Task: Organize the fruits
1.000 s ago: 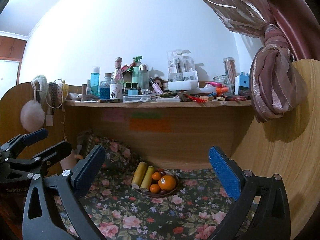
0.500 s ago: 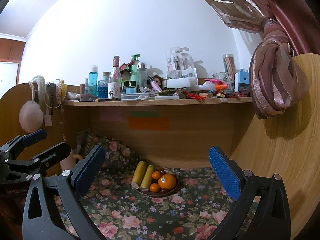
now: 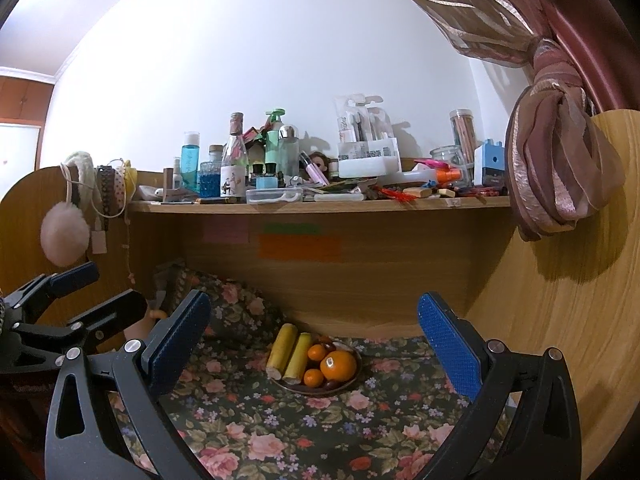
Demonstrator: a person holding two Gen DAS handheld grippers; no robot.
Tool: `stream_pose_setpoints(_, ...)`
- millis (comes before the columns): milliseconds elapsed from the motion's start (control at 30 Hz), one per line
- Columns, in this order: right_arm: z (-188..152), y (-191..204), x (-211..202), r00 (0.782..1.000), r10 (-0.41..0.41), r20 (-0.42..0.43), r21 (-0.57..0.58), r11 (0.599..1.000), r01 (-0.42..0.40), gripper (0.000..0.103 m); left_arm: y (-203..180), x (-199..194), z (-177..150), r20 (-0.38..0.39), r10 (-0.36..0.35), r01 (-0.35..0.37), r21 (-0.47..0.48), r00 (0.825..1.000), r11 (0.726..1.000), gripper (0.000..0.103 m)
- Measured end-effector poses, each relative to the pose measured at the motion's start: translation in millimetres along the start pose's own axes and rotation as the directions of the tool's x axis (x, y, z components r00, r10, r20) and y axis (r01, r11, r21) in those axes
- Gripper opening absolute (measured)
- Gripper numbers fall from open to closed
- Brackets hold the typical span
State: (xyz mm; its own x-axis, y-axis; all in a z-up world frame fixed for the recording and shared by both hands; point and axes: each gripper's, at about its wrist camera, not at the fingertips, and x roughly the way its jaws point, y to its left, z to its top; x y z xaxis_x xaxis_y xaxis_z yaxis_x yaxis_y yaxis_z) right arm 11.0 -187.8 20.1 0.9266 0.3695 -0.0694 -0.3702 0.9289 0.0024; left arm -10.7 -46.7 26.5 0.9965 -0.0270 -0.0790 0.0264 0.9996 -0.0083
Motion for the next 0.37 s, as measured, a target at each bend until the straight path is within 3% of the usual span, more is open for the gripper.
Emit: stream_pose_setpoints(367,0.4,5.1,1.4,1.000,-0.006,-0.002,-0.011,1.000,0.006,0.103,5.0,1.8,-0.6,0.000,-0.003,0.003,-0.017,1.000,1.000,0.103)
